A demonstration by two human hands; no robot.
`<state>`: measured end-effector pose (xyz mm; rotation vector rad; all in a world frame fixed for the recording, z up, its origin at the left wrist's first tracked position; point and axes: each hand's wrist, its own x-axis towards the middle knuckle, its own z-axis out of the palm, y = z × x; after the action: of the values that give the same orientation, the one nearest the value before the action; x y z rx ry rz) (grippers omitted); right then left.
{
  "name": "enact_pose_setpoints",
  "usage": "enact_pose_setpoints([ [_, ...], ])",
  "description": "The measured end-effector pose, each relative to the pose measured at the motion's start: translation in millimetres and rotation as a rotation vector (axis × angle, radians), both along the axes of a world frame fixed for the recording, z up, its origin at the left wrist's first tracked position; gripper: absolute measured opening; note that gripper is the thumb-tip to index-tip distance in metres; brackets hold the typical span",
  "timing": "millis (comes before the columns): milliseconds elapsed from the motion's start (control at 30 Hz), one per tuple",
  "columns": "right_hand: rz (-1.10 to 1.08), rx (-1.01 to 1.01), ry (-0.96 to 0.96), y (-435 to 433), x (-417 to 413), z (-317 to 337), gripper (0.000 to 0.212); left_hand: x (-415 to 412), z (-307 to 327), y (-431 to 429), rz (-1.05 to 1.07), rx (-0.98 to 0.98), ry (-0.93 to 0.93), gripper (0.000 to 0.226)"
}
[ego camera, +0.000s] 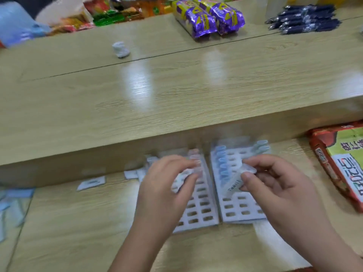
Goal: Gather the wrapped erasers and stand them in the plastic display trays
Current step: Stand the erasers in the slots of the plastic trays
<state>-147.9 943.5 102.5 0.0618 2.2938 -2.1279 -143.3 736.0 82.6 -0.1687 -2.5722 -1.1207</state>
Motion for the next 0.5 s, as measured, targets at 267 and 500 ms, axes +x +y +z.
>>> enact_pose_setpoints([
  [267, 0.162, 0.341, 0.214, -117.8, -26.3, -21.0, 0.025, 65.2, -57.8, -83.2, 0.29, 0.122, -0.238, 0.025],
  [500, 0.229, 0.685, 0.365, -139.0, -48.6, -39.9, 0.014, 66.6, -71.8, -70.7, 0.172, 0.2, -0.346, 0.055],
])
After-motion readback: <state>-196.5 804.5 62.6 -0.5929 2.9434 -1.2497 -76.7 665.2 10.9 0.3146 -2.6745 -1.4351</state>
